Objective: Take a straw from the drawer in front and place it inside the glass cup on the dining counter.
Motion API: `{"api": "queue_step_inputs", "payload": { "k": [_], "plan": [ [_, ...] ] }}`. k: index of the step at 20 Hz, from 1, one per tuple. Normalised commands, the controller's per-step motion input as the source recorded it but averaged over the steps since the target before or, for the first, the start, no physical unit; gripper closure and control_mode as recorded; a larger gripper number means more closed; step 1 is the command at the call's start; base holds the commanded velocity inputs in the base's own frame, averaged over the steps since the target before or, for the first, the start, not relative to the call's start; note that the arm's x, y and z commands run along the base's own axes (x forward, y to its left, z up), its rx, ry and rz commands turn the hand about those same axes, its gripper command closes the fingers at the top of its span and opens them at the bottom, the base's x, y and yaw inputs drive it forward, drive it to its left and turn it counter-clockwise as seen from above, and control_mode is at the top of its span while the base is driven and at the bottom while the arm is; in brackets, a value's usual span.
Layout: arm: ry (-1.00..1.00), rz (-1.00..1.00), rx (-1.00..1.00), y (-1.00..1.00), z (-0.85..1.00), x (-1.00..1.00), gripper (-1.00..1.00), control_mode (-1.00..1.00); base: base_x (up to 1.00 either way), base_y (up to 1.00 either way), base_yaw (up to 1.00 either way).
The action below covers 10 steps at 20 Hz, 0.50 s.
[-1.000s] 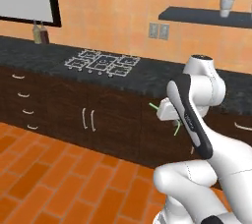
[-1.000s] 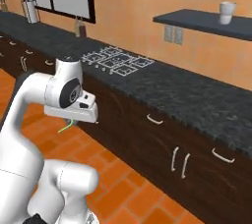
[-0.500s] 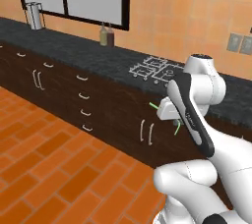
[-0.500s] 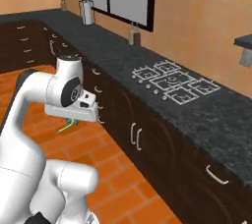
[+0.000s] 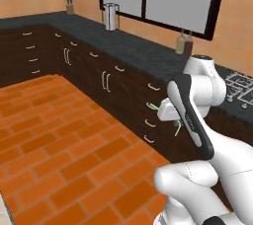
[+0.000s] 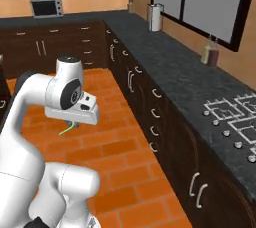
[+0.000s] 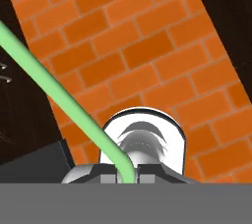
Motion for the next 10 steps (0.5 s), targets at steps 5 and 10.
{"api": "queue_step_inputs", "payload": {
  "k": [5,10],
  "plan": [
    [0.0,0.0,0.0,0.0,0.0,0.0,1.0,1.0,1.0,0.01,0.43],
    [0.0,0.0,0.0,0.0,0.0,0.0,1.0,1.0,1.0,-0.08,0.38]
  ]
}}
